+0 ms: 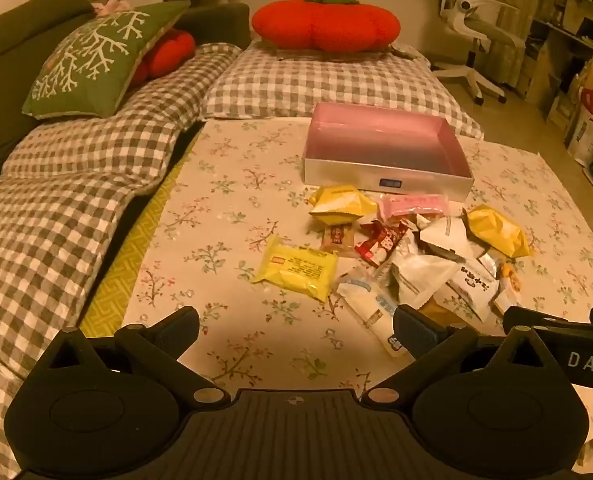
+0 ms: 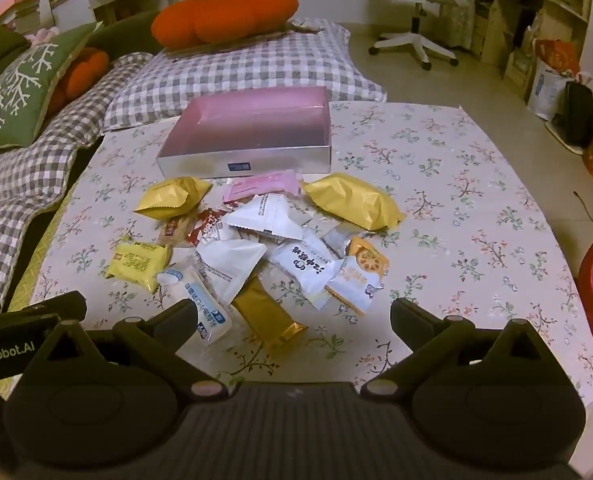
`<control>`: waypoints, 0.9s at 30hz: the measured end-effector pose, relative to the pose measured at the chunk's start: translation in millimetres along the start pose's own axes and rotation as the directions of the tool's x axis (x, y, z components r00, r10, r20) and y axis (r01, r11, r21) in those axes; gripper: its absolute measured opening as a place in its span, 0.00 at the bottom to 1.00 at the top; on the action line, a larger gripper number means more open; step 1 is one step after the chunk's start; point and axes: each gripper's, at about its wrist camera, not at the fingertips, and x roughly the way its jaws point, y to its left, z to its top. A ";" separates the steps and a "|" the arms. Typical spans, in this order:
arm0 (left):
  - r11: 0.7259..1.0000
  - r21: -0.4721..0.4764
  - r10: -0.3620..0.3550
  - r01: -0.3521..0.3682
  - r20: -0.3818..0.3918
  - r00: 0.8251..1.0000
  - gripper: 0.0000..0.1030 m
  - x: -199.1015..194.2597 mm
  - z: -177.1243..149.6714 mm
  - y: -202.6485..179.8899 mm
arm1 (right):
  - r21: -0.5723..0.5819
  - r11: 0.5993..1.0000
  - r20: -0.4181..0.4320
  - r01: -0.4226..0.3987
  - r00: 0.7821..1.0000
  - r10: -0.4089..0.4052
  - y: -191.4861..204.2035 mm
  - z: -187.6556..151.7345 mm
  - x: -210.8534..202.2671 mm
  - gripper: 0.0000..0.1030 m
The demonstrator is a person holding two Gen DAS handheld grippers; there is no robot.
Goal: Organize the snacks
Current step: 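Move both grippers toward the snack pile in front of the box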
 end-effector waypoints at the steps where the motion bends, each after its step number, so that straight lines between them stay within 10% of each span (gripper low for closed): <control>1: 1.000 0.003 0.002 -0.002 0.002 1.000 1.00 -1.3 -0.3 -0.7 | -0.001 1.000 0.002 0.004 1.000 -0.004 -0.1 -1.5 -0.1 1.00; 19: 1.000 -0.009 -0.023 0.023 -0.105 0.994 1.00 -28.5 -1.3 -0.1 | -0.025 0.998 0.070 0.063 0.996 -0.062 -10.4 -15.0 -27.1 1.00; 27: 0.999 0.043 -0.018 0.018 -0.004 1.000 1.00 -78.6 12.6 6.3 | 0.004 0.999 0.096 0.041 0.994 -0.041 -8.4 -15.7 -47.5 1.00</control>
